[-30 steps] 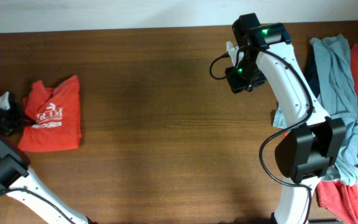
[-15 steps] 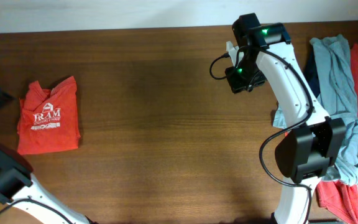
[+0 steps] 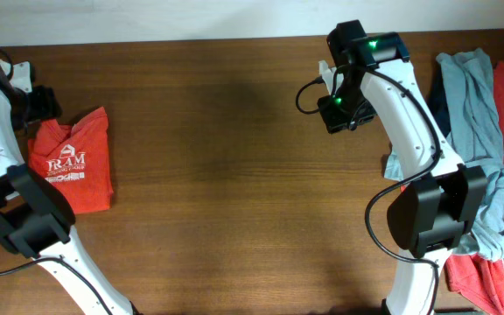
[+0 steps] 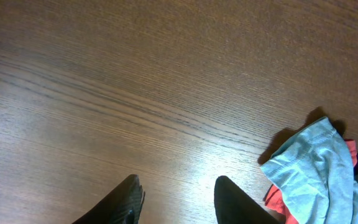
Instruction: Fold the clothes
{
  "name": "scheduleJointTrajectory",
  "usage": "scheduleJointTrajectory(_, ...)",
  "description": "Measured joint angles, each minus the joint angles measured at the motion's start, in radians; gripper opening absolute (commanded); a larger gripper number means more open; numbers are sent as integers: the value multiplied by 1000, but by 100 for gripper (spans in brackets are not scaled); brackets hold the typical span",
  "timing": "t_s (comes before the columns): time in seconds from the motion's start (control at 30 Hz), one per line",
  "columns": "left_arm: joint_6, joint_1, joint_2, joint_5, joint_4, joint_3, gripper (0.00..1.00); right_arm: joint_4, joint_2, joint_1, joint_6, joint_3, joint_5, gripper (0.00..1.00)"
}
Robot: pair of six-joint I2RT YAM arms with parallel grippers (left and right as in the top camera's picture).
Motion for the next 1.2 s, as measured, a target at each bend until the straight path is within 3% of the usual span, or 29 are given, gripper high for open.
scheduleJointTrajectory(0.17,0,5,40,-39,10,0,69,-4,0,0,0,0,0,43)
scheduleJointTrajectory(0.23,0,5,68,-45,11,0,63,-8,0,0,0,0,0,43)
scheduleJointTrajectory(0.27,0,5,85,-45,12,0,55,-10,0,0,0,0,0,43)
scheduleJointTrajectory(0.3,-2,5,100,-46,13,0,40,-11,0,0,0,0,0,43)
scheduleJointTrajectory(0.33,0,5,106,-47,16,0,13,-11,0,0,0,0,0,43)
scheduleJointTrajectory(0.37,-4,5,113,-47,20,0,1,-11,0,0,0,0,0,43)
scheduleJointTrajectory(0.73,-39,19,115,-53,26,0,0,-11,0,0,0,0,0,43)
scheduleJointTrajectory(0.9,-147,69,105,-100,16,0,0,-10,0,0,0,0,0,43)
scheduleJointTrajectory(0.97,-199,90,102,-122,6,0,7,-8,0,0,1,0,0,43)
scheduleJointTrajectory(1.0,-224,101,101,-129,5,0,22,-6,0,0,0,0,0,43)
scheduleJointTrajectory(1.2,-294,128,100,-162,10,-9,22,-6,0,0,0,0,0,43)
